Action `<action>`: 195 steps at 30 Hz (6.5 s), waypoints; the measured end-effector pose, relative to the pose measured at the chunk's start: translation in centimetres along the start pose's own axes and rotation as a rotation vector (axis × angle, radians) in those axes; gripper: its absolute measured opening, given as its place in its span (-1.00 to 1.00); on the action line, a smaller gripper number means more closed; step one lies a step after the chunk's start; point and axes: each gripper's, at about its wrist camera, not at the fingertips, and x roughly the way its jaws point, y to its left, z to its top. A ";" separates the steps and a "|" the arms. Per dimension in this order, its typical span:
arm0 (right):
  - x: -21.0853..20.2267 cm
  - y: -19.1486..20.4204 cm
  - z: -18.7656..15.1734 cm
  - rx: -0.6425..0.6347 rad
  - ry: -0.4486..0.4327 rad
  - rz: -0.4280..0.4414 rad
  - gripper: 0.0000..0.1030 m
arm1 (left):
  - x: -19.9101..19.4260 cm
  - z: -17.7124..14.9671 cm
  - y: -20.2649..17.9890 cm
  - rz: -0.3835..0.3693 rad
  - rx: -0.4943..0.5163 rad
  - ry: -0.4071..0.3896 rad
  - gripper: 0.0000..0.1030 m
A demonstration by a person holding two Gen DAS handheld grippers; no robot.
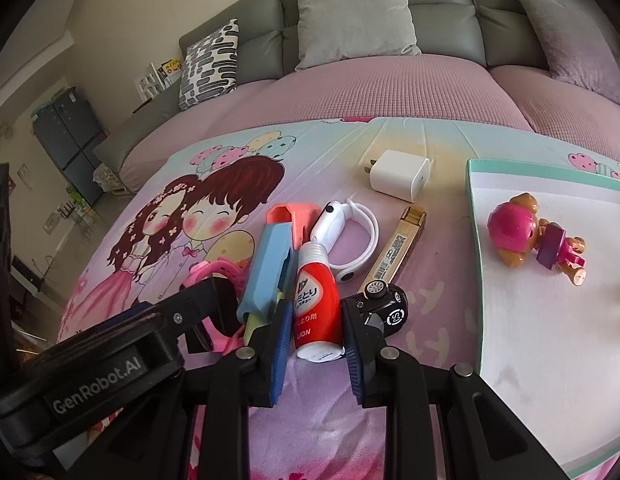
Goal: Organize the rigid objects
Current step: 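Grasp the red-and-white bottle upright with the right tool, then grasp the pink watch band with the left tool, then carry the bottle over the tray with the right tool while the left tool releases the watch band inside, then lower the red bottle upright into the tray and open the right tool, then move both tools back to the pile toward the black charger block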
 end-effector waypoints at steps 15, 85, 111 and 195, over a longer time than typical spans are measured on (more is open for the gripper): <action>-0.5 -1.6 0.0 0.043 0.009 -0.023 -0.48 | 0.5 -0.2 1.2 -0.031 -0.048 0.023 -0.51; -9.6 -18.3 -1.0 0.362 -0.037 -0.331 -0.55 | 1.2 -5.5 -17.5 -0.290 0.333 0.008 -0.76; -10.0 -19.0 -1.1 0.378 -0.045 -0.342 -0.52 | 0.4 -5.3 -17.4 -0.242 0.324 -0.024 -0.29; -0.5 -2.8 -0.6 -0.006 0.002 -0.129 0.80 | 0.0 0.4 3.1 0.127 -0.161 -0.074 0.96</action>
